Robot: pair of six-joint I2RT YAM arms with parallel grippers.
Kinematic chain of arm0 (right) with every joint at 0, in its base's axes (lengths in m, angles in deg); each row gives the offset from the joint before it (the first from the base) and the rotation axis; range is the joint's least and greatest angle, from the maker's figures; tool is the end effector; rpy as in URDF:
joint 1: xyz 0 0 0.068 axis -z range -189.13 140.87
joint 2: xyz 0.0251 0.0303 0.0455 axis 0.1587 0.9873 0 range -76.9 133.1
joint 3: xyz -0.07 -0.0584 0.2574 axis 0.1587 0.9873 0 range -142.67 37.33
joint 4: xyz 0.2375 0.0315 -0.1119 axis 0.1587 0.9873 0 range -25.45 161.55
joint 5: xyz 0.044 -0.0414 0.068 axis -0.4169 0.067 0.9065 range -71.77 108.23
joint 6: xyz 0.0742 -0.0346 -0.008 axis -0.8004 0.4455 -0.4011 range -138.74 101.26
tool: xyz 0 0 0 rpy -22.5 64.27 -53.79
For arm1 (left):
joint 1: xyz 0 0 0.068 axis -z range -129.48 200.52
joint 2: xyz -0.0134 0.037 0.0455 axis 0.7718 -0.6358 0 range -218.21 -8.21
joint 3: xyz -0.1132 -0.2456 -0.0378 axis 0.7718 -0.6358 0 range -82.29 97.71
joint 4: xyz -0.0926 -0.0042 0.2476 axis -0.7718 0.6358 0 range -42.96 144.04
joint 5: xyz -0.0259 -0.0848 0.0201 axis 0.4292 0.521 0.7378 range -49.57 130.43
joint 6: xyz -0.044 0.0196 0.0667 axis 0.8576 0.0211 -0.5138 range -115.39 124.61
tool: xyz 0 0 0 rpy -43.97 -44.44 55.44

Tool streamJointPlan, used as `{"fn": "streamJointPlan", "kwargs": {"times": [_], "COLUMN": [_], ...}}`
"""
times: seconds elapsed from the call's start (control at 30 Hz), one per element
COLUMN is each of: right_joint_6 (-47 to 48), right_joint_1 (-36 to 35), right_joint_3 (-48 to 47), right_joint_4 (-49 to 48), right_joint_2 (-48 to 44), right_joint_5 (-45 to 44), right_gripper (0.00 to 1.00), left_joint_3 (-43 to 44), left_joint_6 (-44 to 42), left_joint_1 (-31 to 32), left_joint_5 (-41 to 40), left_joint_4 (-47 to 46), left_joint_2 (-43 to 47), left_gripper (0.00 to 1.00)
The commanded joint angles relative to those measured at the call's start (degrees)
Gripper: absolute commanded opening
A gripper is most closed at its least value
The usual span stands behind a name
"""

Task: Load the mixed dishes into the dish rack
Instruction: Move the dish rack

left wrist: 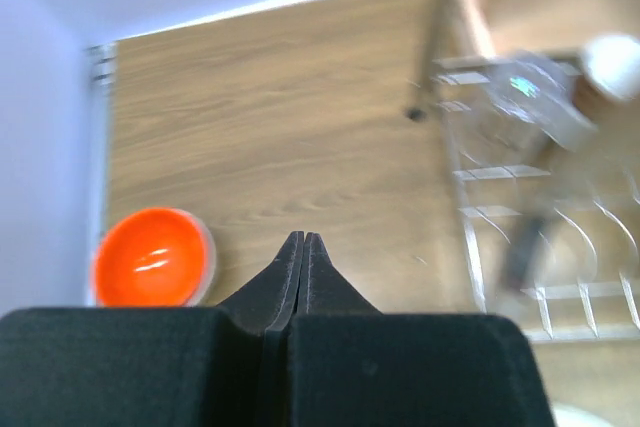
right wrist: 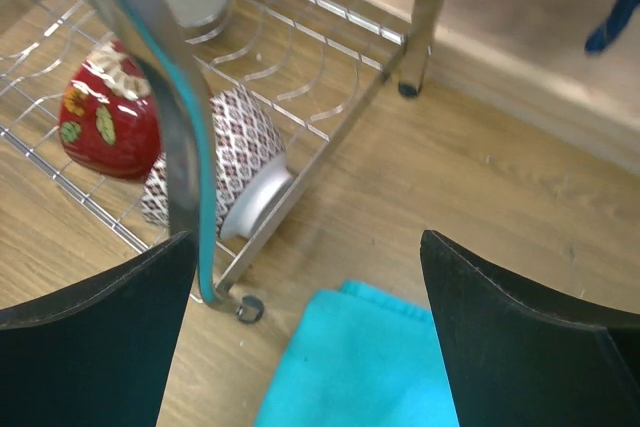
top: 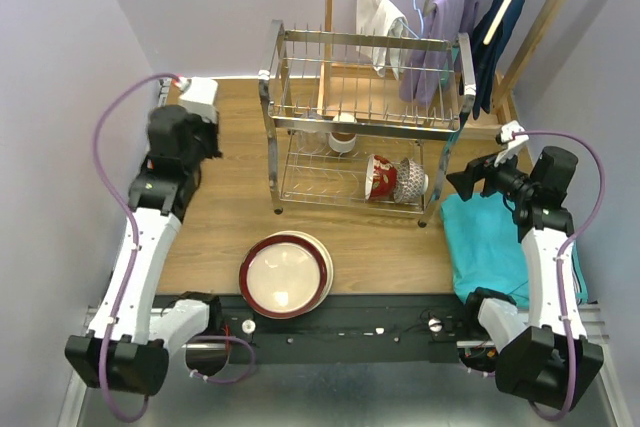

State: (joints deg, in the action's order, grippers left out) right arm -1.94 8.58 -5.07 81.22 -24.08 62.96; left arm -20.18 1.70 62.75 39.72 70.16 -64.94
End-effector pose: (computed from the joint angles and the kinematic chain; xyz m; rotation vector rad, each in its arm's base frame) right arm 0.2311 -0.0209 0.2813 -0.4537 1.8654 0.3938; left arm 0.2495 -0.0532 0.3729 0.2396 1.8662 -0.0999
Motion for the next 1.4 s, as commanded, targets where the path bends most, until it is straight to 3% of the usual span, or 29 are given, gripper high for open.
{"fn": "streamJointPlan", "kwargs": {"times": [0.0, 0.17, 0.4, 0.77, 1.0, 1.1, 1.13, 1.2, 1.23, 1.33, 1.37], "right_joint_6": [3.4, 0.3, -1.4, -0.2, 0.5, 1.0, 1.0, 1.0, 1.0, 1.3, 1.4], "right_joint_1": [-0.9, -3.0, -3.9, -3.9, -3.9, -3.9, -3.9, -3.9, -3.9, -3.9, -3.9], "right_joint_3": [0.1, 0.7, -0.4, -1.2, 0.4, 0.9, 0.8, 0.6, 0.4, 1.2, 1.5], "right_joint_4": [-7.2, -8.8, -11.1, -9.8, -10.0, -10.1, -9.7, -9.3, -8.6, -7.3, -7.1], "right_joint_2": [-1.8, -0.5, 1.6, 3.3, 3.2, 3.0, 2.9, 2.6, 2.3, 0.9, 0.6], "right_joint_5": [6.9, 3.3, -2.5, -6.3, -6.2, -6.0, -6.1, -6.8, -6.9, -7.3, -7.4], "right_gripper": [1.0, 0.99, 0.99, 1.0, 1.0, 1.0, 1.0, 1.0, 1.0, 1.0, 1.0], "left_joint_3": [5.5, 5.7, 4.7, 3.6, 3.0, 3.9, 4.9, 5.2, 5.1, 7.1, 8.0], "left_joint_6": [7.5, 17.7, 18.6, 18.1, 14.8, 13.9, 12.8, 11.7, 11.2, 5.5, -2.1], "left_joint_1": [-10.6, -11.5, -8.3, 5.7, 7.3, 7.4, 5.9, 1.2, -5.7, -12.2, -15.8], "left_joint_5": [9.6, 19.1, 25.2, 23.0, 19.5, 12.2, 9.2, 9.0, 10.9, 14.4, 15.9], "left_joint_4": [-0.3, -10.5, -13.6, -12.1, -9.4, -5.1, -1.5, 1.2, 3.1, 8.2, 9.5], "left_joint_2": [-7.0, -16.2, -21.7, -19.9, -19.2, -18.3, -18.1, -17.1, -16.8, -18.3, -19.4], "left_gripper": [0.0, 0.0, 0.0, 0.0, 0.0, 0.0, 0.12, 0.27, 0.41, 0.54, 0.56]}}
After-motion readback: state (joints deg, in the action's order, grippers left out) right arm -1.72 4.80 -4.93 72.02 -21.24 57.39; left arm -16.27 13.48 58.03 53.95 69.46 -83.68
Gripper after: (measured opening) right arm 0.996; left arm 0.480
